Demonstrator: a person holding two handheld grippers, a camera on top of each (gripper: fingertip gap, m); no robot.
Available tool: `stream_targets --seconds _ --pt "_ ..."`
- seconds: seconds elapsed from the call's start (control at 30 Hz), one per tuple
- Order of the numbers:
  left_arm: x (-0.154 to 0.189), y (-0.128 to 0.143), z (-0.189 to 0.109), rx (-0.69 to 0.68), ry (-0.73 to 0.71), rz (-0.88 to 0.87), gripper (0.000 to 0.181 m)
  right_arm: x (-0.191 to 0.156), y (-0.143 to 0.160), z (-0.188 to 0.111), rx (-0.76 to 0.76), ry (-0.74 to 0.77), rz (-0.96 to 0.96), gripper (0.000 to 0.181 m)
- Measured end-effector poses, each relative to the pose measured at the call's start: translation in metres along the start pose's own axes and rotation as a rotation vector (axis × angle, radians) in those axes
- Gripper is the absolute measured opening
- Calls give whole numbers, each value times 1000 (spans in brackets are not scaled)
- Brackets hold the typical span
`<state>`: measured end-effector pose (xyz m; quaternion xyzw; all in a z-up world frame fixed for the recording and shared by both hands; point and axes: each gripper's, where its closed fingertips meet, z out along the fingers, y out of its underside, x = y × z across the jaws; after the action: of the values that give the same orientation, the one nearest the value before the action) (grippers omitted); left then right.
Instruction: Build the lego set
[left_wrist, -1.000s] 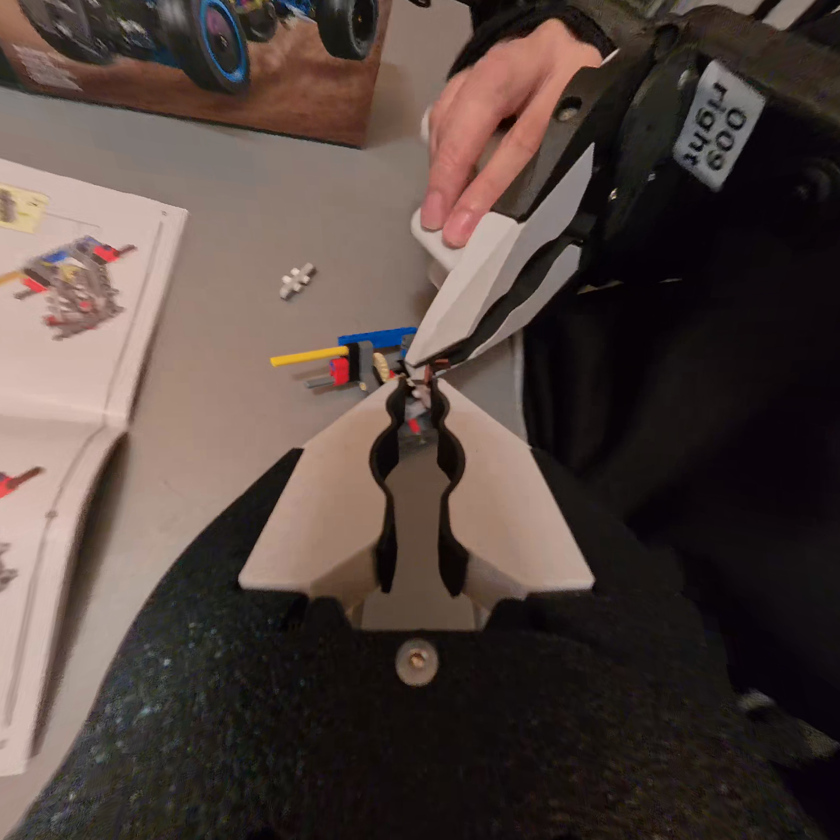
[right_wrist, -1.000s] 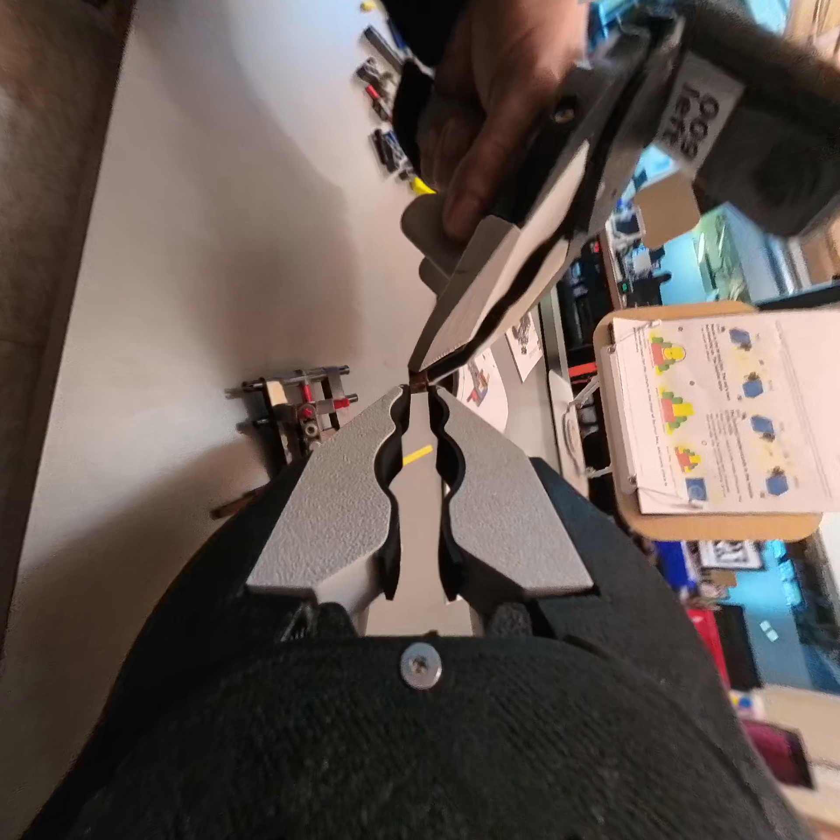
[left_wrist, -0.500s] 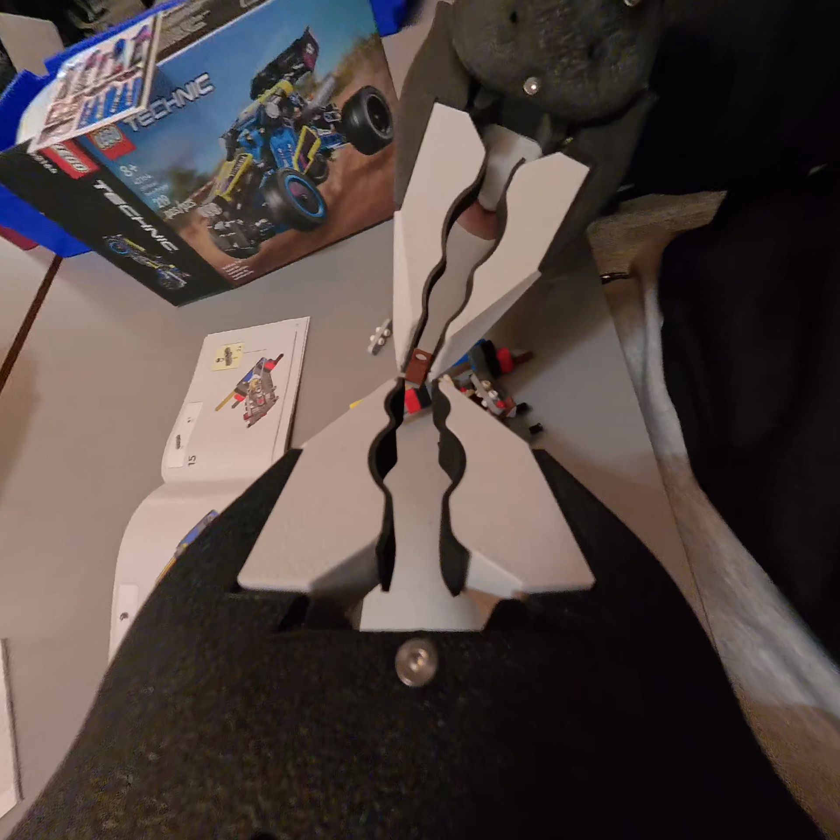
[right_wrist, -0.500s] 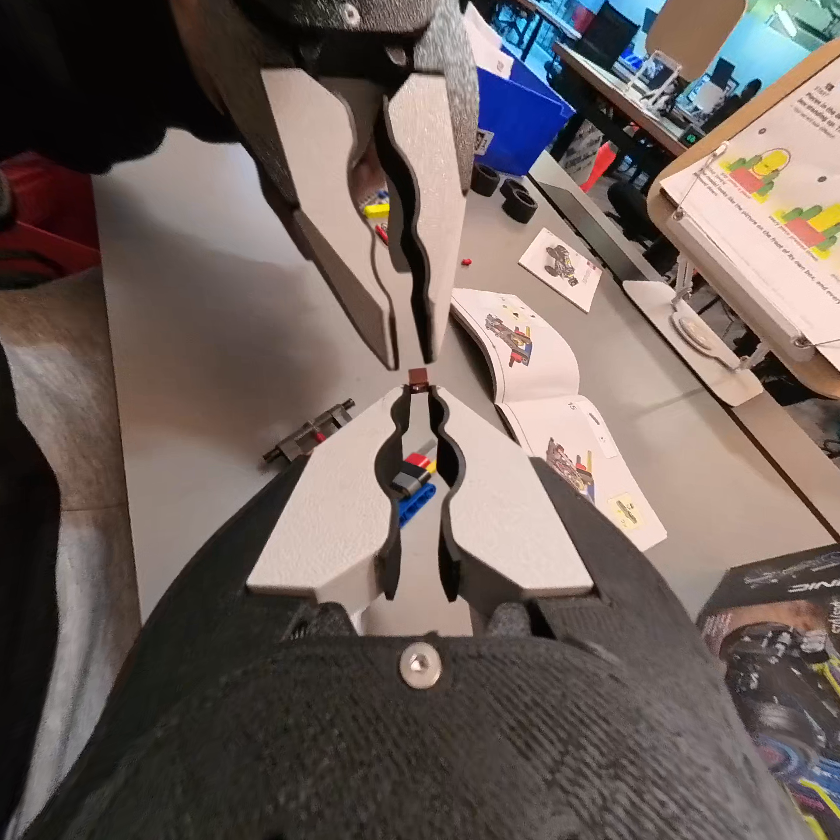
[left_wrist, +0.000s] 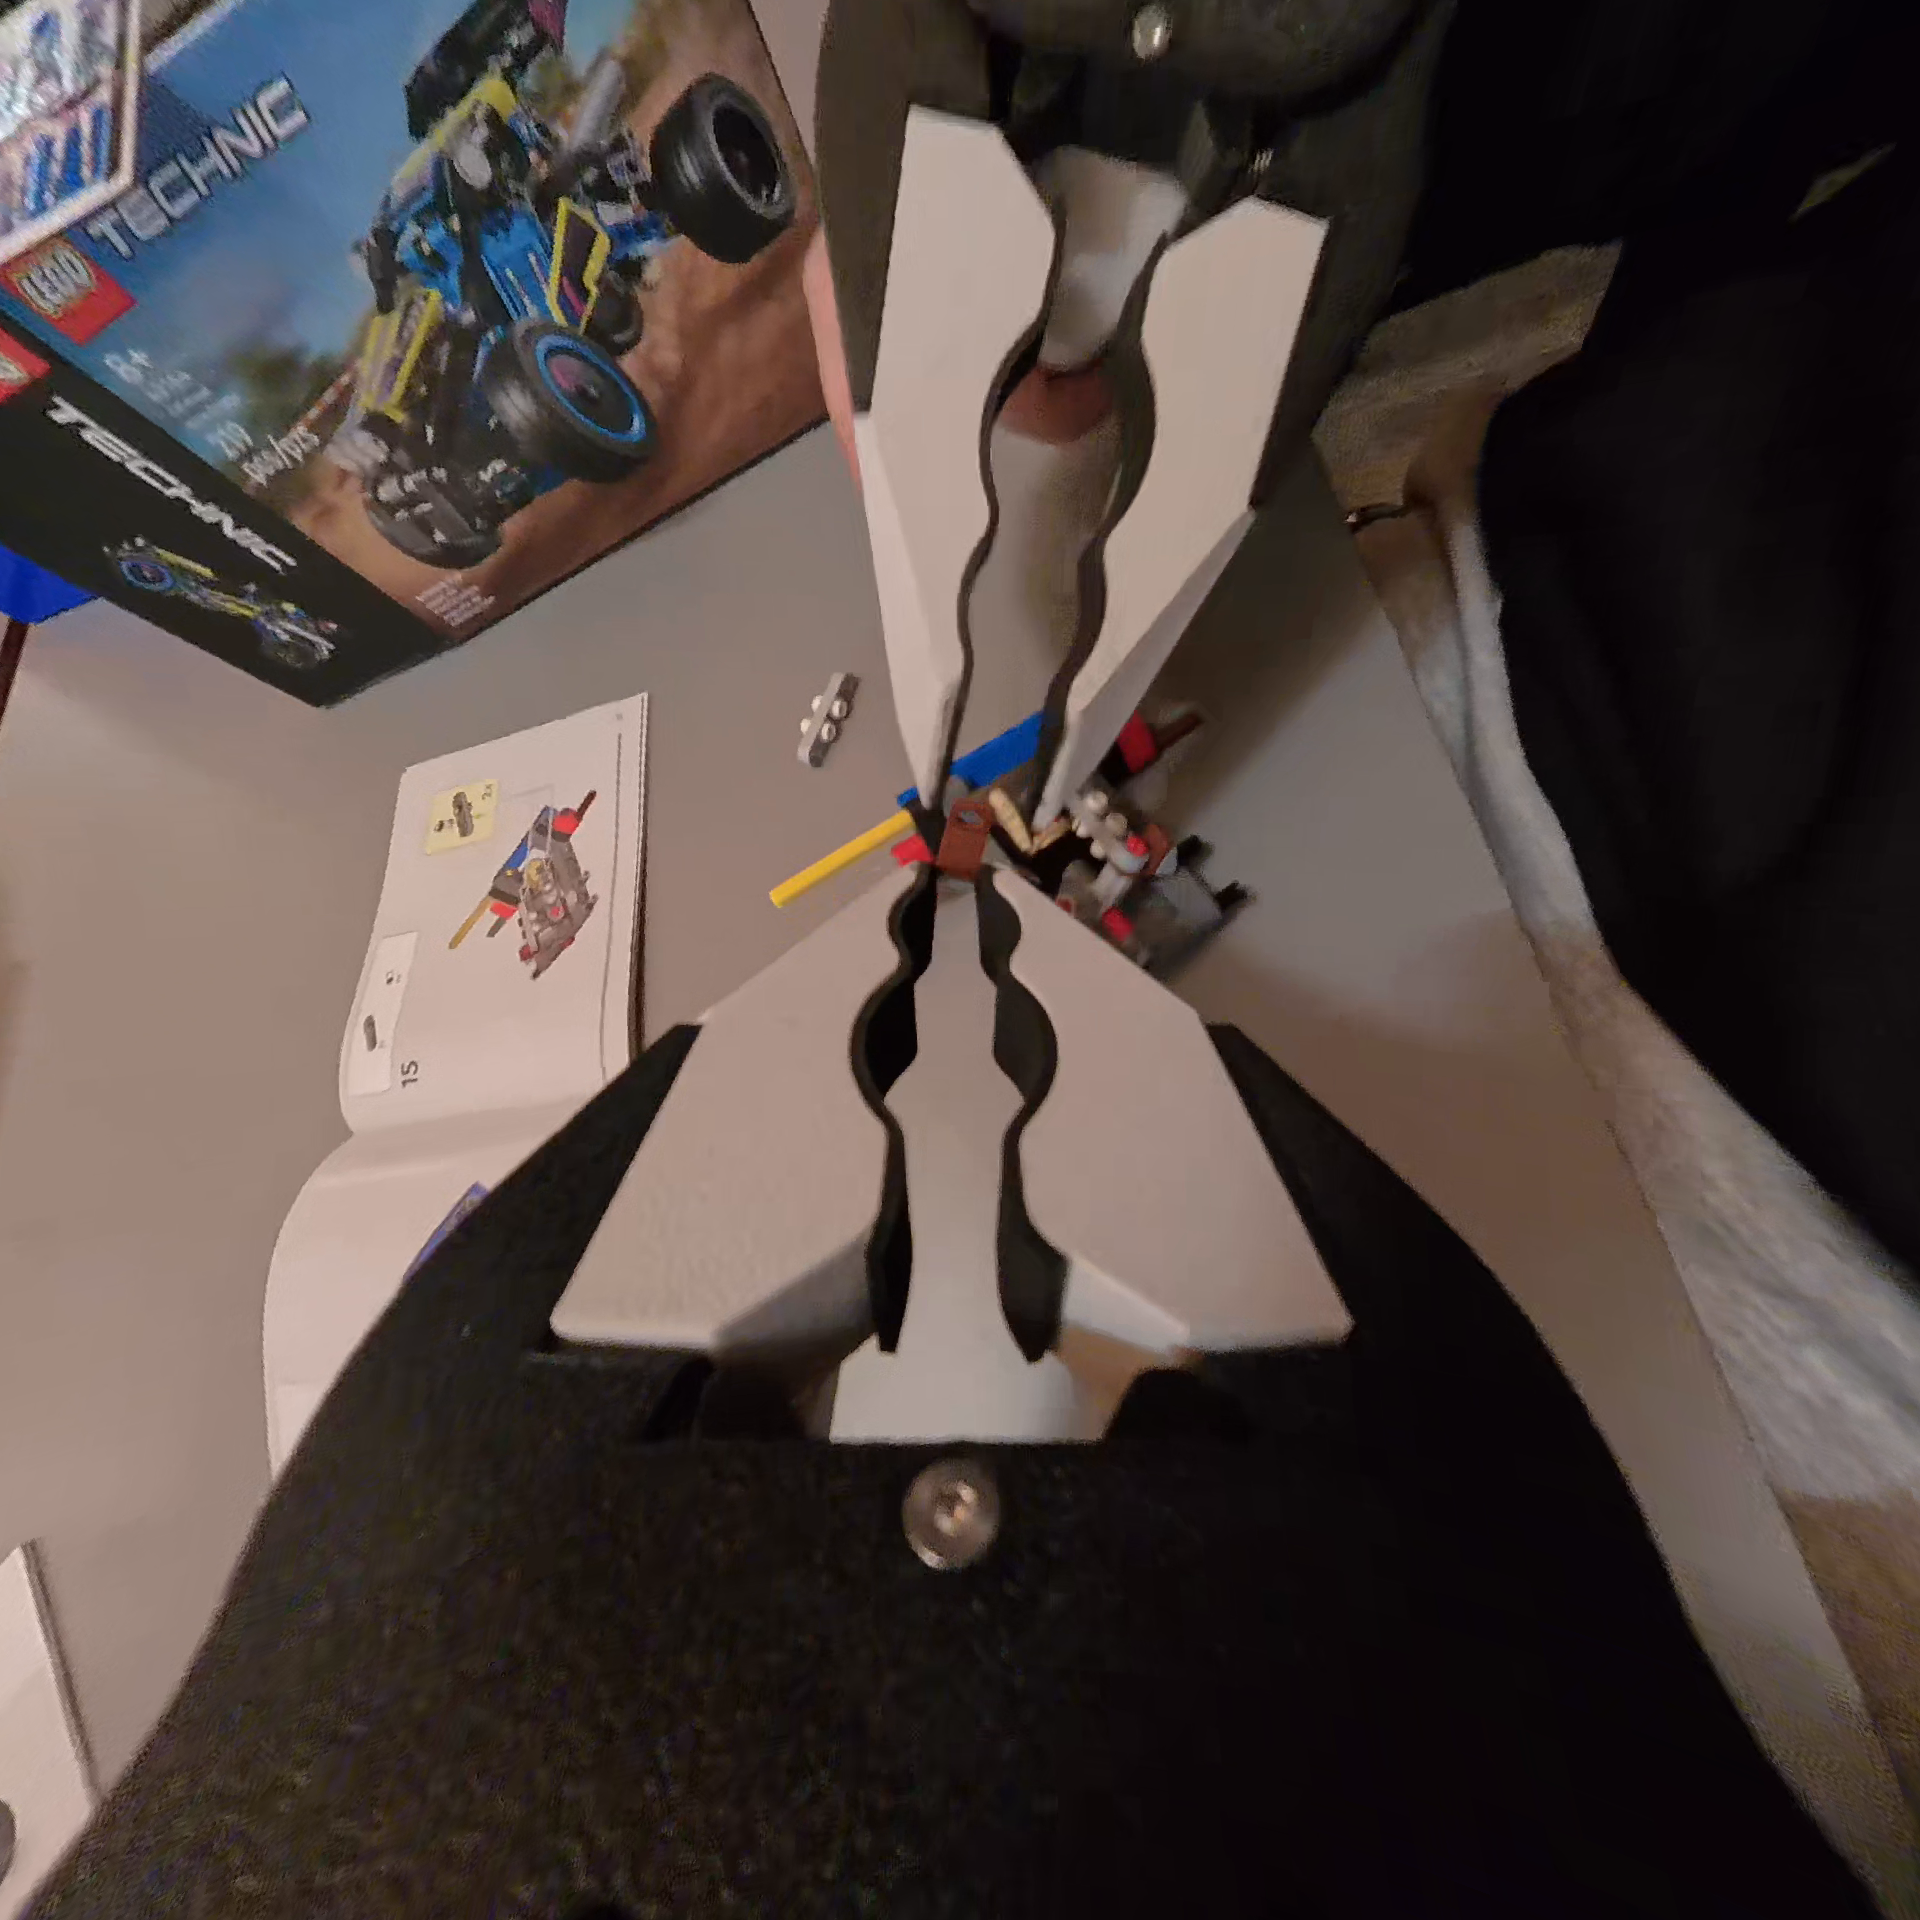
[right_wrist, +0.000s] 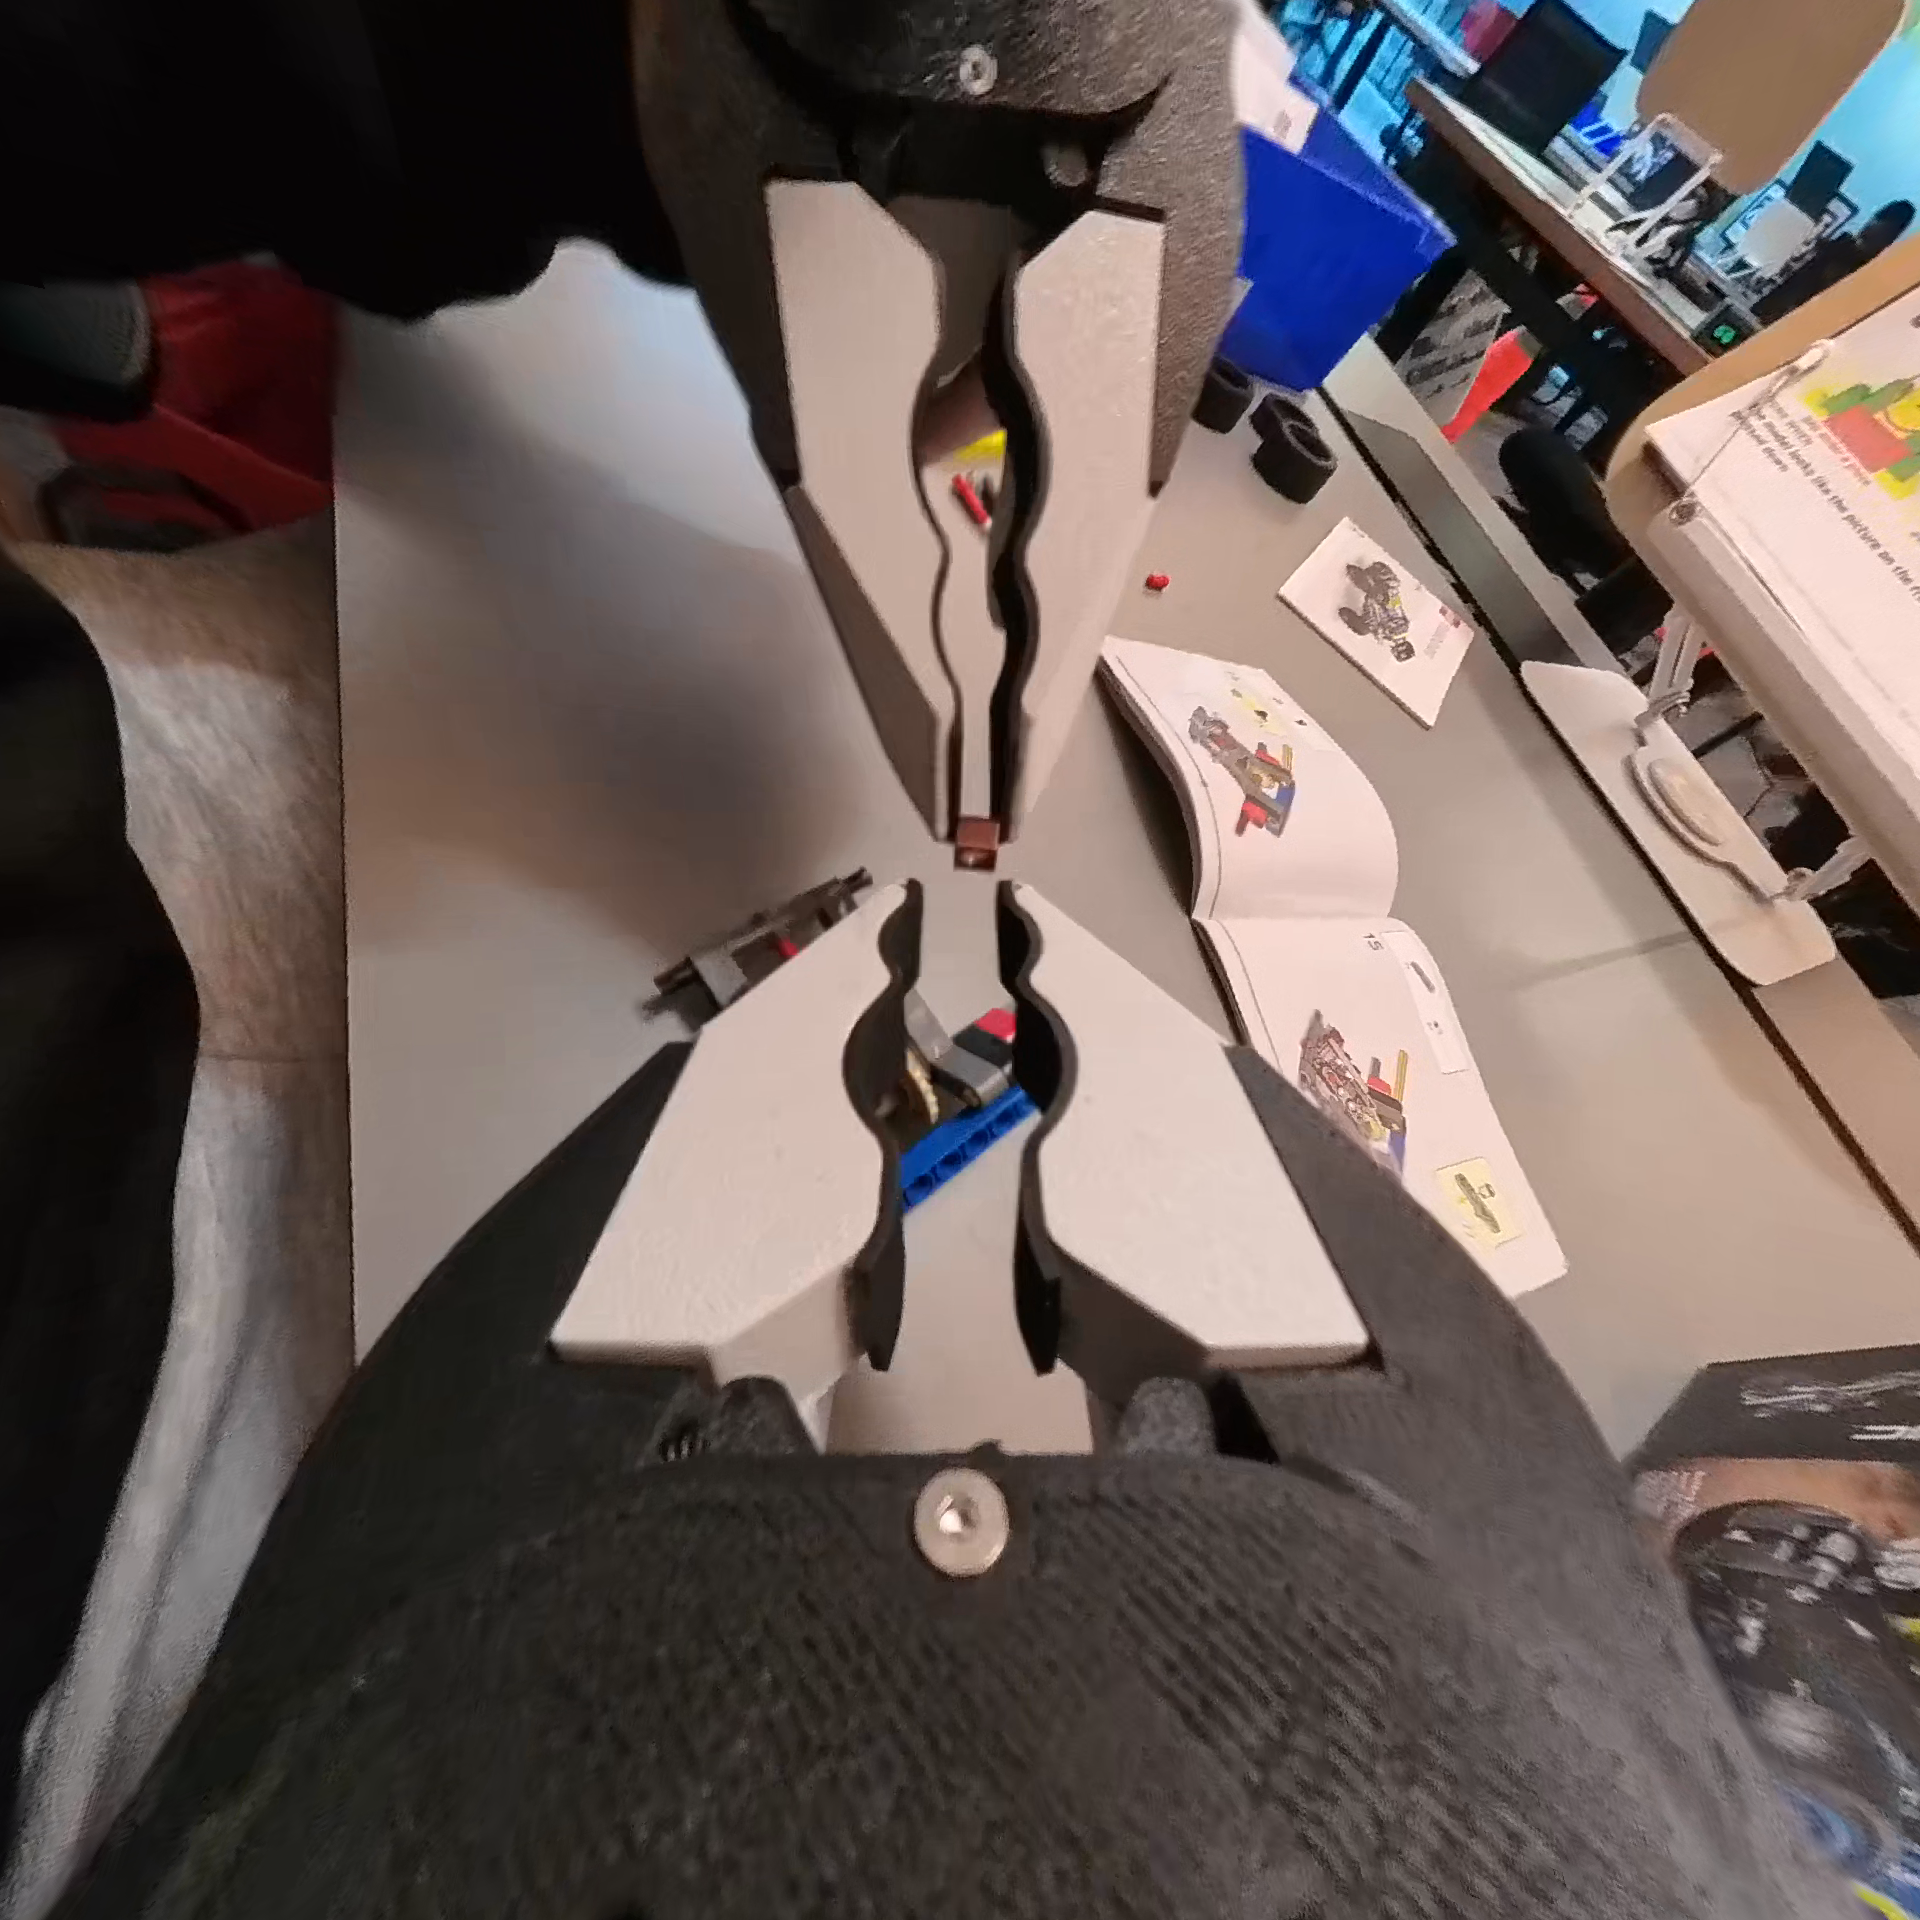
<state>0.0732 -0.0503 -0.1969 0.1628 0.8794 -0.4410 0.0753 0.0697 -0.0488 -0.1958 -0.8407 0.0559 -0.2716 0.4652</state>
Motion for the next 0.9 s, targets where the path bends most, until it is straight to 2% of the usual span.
stream_targets --seconds 0.07,0.2,0.43,0.53,0.9 --pt "-1 7 -2 -31 36 6 5 1 7 -4 -48 -2 -42 19" --pt "4 20 -4 -120 184 58 5 -23 10 -14 -60 -160 -68 23" --pt "7 28 6 -269 422 243 5 -35 38 -3 -190 -203 -136 20" --pt "10 29 12 -300 498 285 5 -35 40 1 -188 -181 -149 19" --pt "14 36 19 -373 578 400 5 -39 39 3 -182 -163 -212 17"
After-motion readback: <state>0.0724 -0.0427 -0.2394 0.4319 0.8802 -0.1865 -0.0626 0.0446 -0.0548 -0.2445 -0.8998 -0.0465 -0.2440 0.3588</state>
